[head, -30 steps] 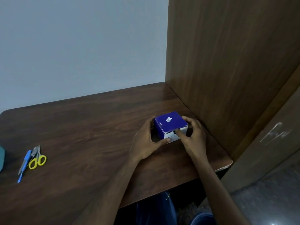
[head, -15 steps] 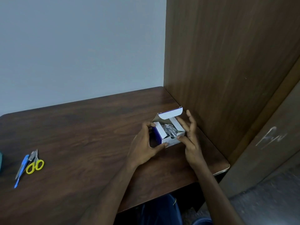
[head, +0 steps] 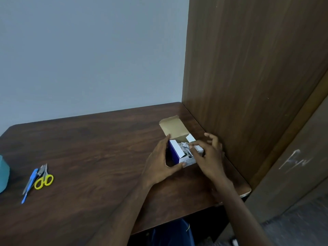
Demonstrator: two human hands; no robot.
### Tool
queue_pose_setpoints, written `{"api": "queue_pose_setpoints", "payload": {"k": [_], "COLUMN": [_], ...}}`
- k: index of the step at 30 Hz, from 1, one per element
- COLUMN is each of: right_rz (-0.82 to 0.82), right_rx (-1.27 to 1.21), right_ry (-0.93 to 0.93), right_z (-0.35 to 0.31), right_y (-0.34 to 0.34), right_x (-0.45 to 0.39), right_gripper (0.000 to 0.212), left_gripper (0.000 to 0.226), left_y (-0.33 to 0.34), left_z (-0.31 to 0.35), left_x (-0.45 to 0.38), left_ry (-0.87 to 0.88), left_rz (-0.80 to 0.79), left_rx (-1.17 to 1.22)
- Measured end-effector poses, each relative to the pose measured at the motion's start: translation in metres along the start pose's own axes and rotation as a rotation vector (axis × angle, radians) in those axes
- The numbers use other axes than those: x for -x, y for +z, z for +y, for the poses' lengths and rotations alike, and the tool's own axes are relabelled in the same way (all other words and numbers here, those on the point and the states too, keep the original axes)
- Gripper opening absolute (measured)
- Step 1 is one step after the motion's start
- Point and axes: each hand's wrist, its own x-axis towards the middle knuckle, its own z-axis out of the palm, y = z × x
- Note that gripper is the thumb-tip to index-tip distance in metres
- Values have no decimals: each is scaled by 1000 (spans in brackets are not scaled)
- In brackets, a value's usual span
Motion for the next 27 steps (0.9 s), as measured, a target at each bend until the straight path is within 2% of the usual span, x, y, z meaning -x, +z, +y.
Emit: {"api": "queue_pose_setpoints", "payload": {"k": [5,8,11,17,27], "right_rz": [-141,-218,-254,-194,-262], "right_rx": [622,820,864,795,893], "right_ry": [-128,-155,-152,-162,-189], "right_z": [-38,-60,-66,-60,-60], "right_y": [-19,-13,-5,-2,0], "right_x": [-33,-44,-48,-53,-51], "right_gripper": [23,35,39,29,34], "left_gripper": [116,115,115,113,113], "left_y": [-1,-1,0,0,0], "left_z": [1,1,0,-1,-2], "left_x": [2,2,1,1,1], "left_ry": [9,18,14,15,16], "left_rz": [15,18,14,15,18], "left_rx": [-14,-4,-4,-17,-10]}}
